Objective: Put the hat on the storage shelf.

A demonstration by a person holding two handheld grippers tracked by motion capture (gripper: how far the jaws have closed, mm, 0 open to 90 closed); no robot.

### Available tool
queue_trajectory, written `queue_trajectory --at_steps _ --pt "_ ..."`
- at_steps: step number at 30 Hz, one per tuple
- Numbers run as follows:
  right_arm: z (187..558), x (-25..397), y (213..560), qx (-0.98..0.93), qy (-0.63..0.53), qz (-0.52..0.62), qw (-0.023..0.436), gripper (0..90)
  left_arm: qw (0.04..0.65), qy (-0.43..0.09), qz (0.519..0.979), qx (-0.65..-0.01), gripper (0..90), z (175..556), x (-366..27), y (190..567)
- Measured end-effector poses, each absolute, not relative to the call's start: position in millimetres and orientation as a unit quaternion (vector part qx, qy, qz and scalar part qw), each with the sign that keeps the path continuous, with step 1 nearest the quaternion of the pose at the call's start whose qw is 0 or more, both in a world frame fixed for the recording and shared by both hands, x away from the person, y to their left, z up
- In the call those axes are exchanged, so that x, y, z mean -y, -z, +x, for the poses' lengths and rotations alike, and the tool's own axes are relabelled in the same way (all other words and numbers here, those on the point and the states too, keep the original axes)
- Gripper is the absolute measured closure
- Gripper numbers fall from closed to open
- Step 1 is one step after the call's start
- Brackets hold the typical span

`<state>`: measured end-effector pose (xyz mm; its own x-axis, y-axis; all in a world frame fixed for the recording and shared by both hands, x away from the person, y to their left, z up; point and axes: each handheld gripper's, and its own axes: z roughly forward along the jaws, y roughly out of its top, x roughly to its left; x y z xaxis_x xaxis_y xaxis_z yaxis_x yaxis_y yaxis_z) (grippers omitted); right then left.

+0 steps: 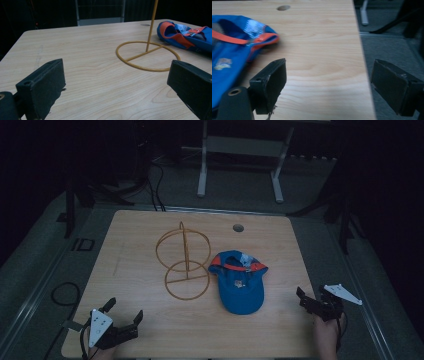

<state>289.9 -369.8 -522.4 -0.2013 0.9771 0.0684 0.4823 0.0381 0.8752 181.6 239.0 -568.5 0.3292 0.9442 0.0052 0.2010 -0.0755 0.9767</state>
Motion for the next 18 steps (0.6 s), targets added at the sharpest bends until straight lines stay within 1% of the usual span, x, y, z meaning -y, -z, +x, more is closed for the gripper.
queue_trajectory --at_steps 6,10,13,18 --pt "299 353 510 -0.673 -0.43 0.534 0.276 12.8 0.515 -0.357 0.638 -0.449 1.9 183 -237 569" --pt "306 340 499 -0.689 -0.441 0.508 0.269 12.8 0.513 -0.355 0.641 -0.448 2.2 183 -237 570" --pt "312 333 489 -0.699 -0.46 0.49 0.246 13.9 0.512 -0.354 0.641 -0.448 2.3 183 -237 570" --pt "321 313 473 -0.721 -0.464 0.451 0.247 13.8 0.512 -0.35 0.643 -0.45 2.2 183 -236 570"
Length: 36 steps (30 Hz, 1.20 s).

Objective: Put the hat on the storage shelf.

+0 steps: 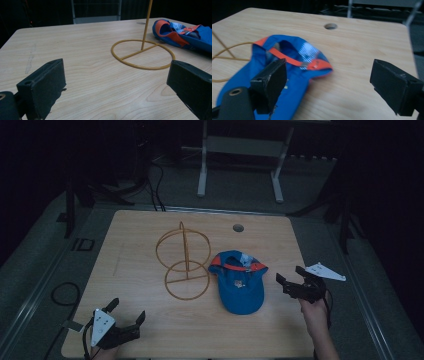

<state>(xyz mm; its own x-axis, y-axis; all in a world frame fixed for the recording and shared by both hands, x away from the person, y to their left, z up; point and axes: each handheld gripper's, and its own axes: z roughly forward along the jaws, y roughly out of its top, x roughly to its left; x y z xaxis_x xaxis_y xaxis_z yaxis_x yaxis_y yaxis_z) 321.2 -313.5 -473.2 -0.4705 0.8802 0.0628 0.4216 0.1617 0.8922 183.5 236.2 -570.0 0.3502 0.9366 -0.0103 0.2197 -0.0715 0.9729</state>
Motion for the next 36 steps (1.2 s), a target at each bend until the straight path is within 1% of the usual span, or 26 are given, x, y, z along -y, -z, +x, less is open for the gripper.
queue_trajectory --at_steps 7,12,15,21,23,26,29,31,34,36 --pt "336 298 463 -0.735 -0.471 0.432 0.229 13.3 0.51 -0.341 0.645 -0.456 2.2 184 -237 570" --pt "347 285 462 -0.745 -0.468 0.422 0.22 12.8 0.511 -0.34 0.645 -0.455 2.2 184 -237 569" --pt "353 276 460 -0.753 -0.459 0.412 0.229 12.9 0.512 -0.339 0.644 -0.456 2.2 184 -237 569" --pt "367 258 464 -0.772 -0.457 0.388 0.213 13.9 0.517 -0.334 0.643 -0.455 2.2 183 -237 569" --pt "374 251 467 -0.779 -0.455 0.381 0.201 15.6 0.514 -0.335 0.645 -0.456 2.2 183 -237 569" --pt "383 243 471 -0.785 -0.452 0.375 0.199 21.1 0.514 -0.335 0.645 -0.455 2.2 183 -237 570" --pt "389 239 473 -0.786 -0.453 0.373 0.195 21.7 0.515 -0.335 0.646 -0.454 2.2 184 -237 570" --pt "400 231 478 -0.795 -0.443 0.364 0.199 24.1 0.515 -0.335 0.647 -0.452 2.2 184 -236 570" --pt "405 228 480 -0.799 -0.435 0.364 0.2 24.4 0.516 -0.334 0.646 -0.452 2.2 184 -237 570" --pt "414 226 484 -0.804 -0.423 0.366 0.203 27.6 0.515 -0.334 0.647 -0.452 2.2 184 -237 570"
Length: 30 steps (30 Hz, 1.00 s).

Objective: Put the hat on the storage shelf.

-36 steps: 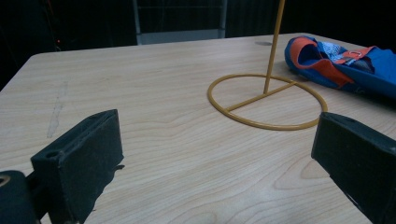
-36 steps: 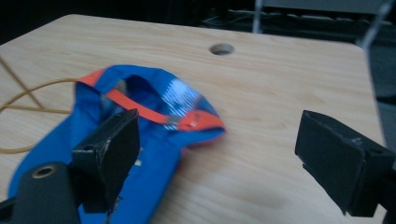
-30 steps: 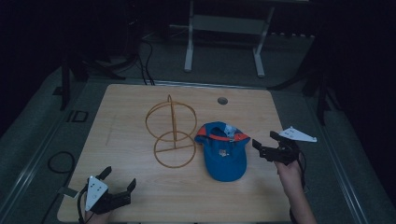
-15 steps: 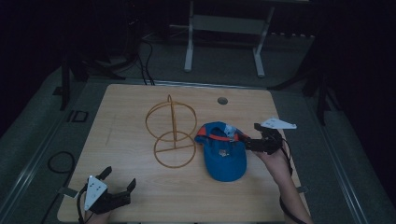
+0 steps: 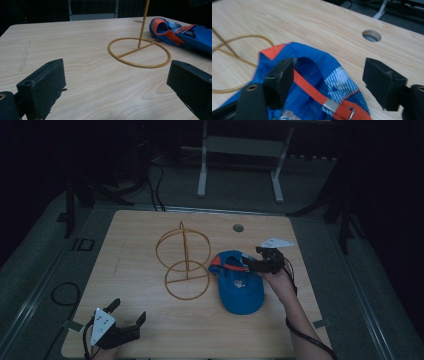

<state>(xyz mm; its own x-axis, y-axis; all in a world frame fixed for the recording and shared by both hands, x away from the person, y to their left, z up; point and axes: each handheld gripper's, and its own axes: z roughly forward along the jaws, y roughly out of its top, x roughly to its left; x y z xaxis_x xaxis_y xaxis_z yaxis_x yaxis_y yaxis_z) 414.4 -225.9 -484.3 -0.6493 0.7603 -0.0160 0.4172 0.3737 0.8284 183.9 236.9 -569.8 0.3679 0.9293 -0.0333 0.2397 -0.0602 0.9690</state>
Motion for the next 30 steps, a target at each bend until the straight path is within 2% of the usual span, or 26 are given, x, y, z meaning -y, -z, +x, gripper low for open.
queue_trajectory --at_steps 3,8,22,25,30 --pt "423 225 490 -0.806 -0.414 0.374 0.199 28.0 0.516 -0.333 0.647 -0.451 2.2 184 -237 570" --pt "435 224 500 -0.816 -0.388 0.376 0.206 34.1 0.516 -0.333 0.648 -0.45 2.2 184 -237 570" --pt "459 220 540 -0.824 -0.343 0.409 0.19 35.9 0.521 -0.333 0.642 -0.453 2.2 183 -239 569" --pt "460 218 546 -0.828 -0.336 0.409 0.187 38.0 0.522 -0.334 0.639 -0.456 2.2 182 -240 569" --pt "458 215 553 -0.84 -0.32 0.392 0.195 46.6 0.523 -0.342 0.635 -0.454 2.2 181 -241 568"
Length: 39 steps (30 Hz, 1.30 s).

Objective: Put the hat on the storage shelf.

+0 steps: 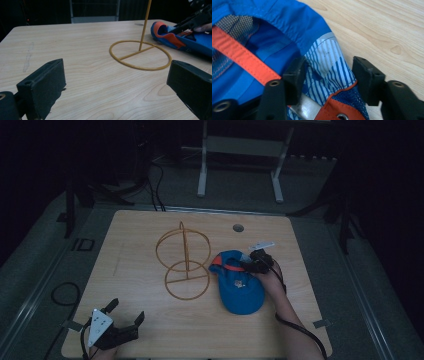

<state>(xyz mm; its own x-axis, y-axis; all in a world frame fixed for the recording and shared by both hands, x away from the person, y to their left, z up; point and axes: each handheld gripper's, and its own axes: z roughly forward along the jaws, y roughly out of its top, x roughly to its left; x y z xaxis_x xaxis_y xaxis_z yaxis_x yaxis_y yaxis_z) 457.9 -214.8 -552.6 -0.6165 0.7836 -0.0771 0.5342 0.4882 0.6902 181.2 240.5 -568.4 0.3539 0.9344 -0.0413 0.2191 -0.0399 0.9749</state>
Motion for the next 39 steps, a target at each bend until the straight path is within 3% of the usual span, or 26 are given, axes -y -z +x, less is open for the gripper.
queue_trajectory --at_steps 13,22,39 --pt "454 206 549 -0.858 -0.298 0.372 0.189 86.4 0.509 -0.354 0.635 -0.461 3.9 181 -241 568" --pt "439 220 512 -0.827 -0.353 0.386 0.204 87.5 0.481 -0.354 0.645 -0.476 5.4 183 -237 570" --pt "400 233 438 -0.787 -0.429 0.373 0.24 87.7 0.487 -0.317 0.654 -0.485 5.5 180 -225 549"
